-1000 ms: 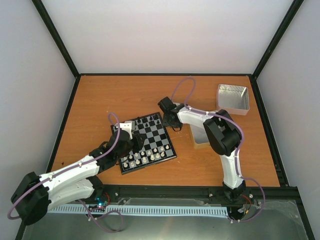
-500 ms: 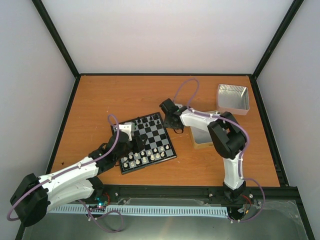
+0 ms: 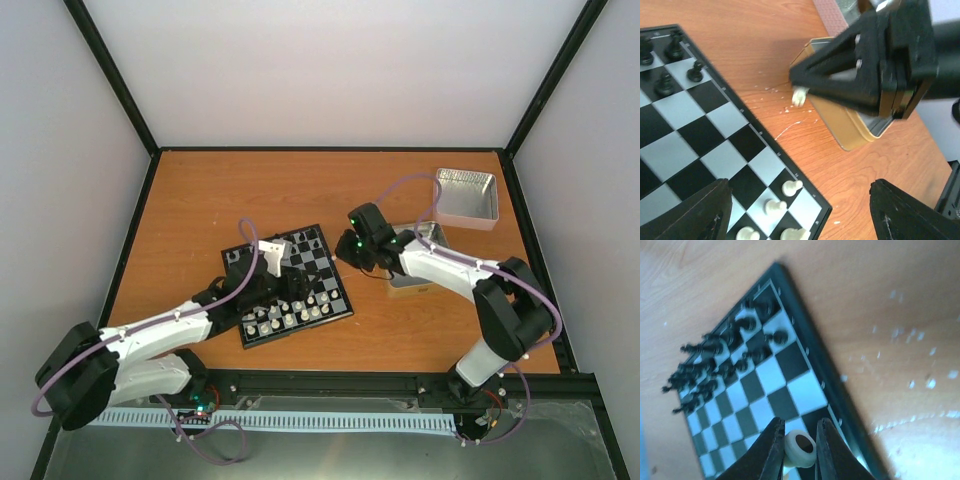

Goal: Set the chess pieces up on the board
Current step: Pick up the chess piece at the center of the board, then place the chess piece on the chessboard.

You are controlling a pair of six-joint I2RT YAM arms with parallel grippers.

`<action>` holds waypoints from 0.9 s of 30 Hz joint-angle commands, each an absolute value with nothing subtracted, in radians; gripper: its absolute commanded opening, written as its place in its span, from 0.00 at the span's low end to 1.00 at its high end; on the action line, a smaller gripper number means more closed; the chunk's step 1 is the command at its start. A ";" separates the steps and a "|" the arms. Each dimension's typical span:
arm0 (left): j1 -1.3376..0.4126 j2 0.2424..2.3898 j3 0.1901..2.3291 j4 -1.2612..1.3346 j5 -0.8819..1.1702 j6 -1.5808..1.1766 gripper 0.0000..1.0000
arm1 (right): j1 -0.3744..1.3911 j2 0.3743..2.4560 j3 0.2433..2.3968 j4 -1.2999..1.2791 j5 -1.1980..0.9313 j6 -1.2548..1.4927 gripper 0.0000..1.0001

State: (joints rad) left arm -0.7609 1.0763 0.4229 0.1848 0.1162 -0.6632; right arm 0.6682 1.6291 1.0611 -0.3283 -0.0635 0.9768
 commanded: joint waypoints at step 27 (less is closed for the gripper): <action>-0.757 1.264 0.503 0.407 0.205 -0.708 0.42 | 0.675 1.433 0.774 0.029 -0.430 1.408 0.15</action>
State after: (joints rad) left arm -0.7609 1.2713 0.4637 0.3790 0.2462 -0.7105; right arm 0.6693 1.4322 0.7708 0.0204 -0.4099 1.4185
